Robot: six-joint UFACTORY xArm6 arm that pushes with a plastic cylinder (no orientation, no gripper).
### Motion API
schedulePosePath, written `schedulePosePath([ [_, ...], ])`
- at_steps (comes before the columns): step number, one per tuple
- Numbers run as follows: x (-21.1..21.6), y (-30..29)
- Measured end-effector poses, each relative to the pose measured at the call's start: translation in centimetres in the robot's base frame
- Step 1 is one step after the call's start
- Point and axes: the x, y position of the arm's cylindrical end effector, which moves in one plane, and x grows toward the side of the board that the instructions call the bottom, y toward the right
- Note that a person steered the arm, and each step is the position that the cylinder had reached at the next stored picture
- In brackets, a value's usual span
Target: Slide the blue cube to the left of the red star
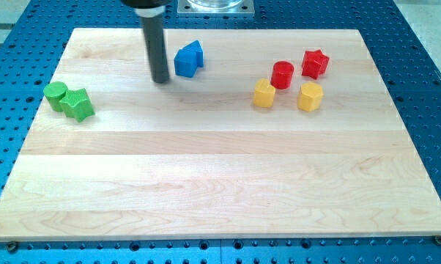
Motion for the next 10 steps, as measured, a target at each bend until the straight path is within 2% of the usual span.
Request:
schedulePosePath([
  [1,-1.3,-2.9],
  [2,-1.3,-3.1],
  [3,-1.9,1.1],
  [4,-2.8,10.7],
  [5,-2.9,16.3],
  [7,-2.9,19.7],
  [10,-4.2,21.2],
])
